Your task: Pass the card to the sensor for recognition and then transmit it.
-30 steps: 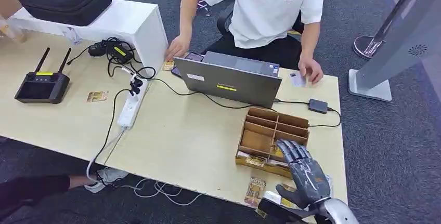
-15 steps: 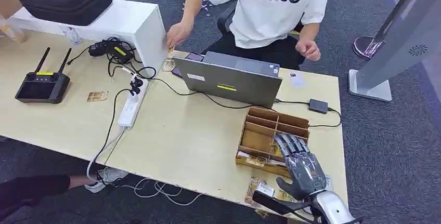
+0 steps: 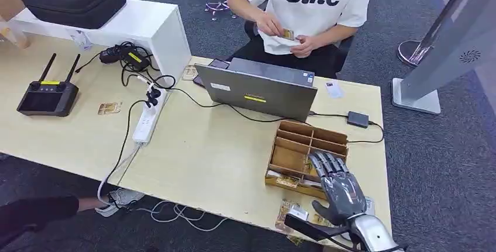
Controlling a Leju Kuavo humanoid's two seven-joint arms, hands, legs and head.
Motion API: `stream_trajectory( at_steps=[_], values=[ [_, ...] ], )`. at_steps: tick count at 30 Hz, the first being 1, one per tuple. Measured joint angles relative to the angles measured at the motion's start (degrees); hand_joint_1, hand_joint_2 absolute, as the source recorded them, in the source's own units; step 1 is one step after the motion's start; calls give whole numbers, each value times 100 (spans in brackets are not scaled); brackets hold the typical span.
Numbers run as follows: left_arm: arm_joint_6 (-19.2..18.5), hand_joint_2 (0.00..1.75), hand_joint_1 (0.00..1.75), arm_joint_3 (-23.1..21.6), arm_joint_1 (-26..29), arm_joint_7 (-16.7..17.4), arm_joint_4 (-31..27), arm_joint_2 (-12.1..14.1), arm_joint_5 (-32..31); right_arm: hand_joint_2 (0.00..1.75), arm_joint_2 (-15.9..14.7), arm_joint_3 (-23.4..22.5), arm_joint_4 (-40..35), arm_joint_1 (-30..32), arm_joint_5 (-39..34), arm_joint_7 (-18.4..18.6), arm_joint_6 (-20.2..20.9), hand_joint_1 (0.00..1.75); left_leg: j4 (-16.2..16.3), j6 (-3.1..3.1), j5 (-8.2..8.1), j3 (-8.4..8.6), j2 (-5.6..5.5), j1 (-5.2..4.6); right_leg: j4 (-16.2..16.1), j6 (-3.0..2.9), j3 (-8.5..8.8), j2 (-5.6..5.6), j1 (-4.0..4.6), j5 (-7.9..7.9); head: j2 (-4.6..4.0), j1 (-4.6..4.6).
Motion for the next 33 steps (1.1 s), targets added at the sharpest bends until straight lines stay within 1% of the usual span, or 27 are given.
stream_trajectory(
  at_steps=[1, 2, 4, 5, 11, 17, 21, 29, 33],
  values=[
    [0, 175, 0, 0, -1, 0, 0, 0, 0, 175, 7, -4, 18, -11, 9, 13, 2, 35, 0, 0, 0, 0, 0, 0, 0, 0, 0, 0, 0, 0, 0, 0],
    [0, 175, 0, 0, -1, 0, 0, 0, 0, 175, 17, -9, 37, -22, 37, 28, 2, 145, 0, 0, 0, 0, 0, 0, 0, 0, 0, 0, 0, 0, 0, 0],
    [0, 175, 0, 0, -1, 0, 0, 2, 0, 175, 37, -33, 70, -39, 125, 53, -11, 169, 0, 0, 0, 0, 0, 0, 0, 0, 0, 0, 0, 0, 0, 0],
    [0, 175, 0, 2, -1, 0, 0, 2, -2, 175, 42, -42, 88, -46, 175, 70, -31, 175, 0, 0, 0, 0, 0, 0, 0, 0, 0, 0, 0, 0, 0, 0],
    [2, 175, 0, 15, -2, 0, 0, 2, -6, 175, 98, -138, 127, -62, 415, 170, -168, 175, 0, 0, 0, 0, 0, 0, 0, 0, 0, 0, 0, 0, 0, 0],
    [4, 175, 0, 37, -2, 2, 0, 2, -13, 175, 122, -188, 127, -63, 807, 359, -361, 175, 0, 0, 0, 0, 0, 0, 0, 0, 0, 0, 0, 0, 0, 0],
    [4, 175, 0, 39, -2, 4, 0, 2, -13, 175, 136, -240, 112, -63, 861, 394, -415, 175, 0, 0, 0, 0, 0, 0, 0, 0, 0, 0, 0, 0, 0, 0],
    [4, 175, 0, 39, -1, 4, 0, 0, -17, 175, 146, -433, -243, -78, 833, 348, -531, 175, 0, 1, 1, 0, 0, 0, 0, 0, 0, 0, 0, 0, 0, 0],
    [4, 175, 0, 39, -1, 15, 0, -4, -22, 175, 179, -511, -624, -160, 745, 289, -566, 175, 0, 1, 1, 0, 1, 0, 0, -1, 0, 1, 0, 1, 0, -2]
  ],
)
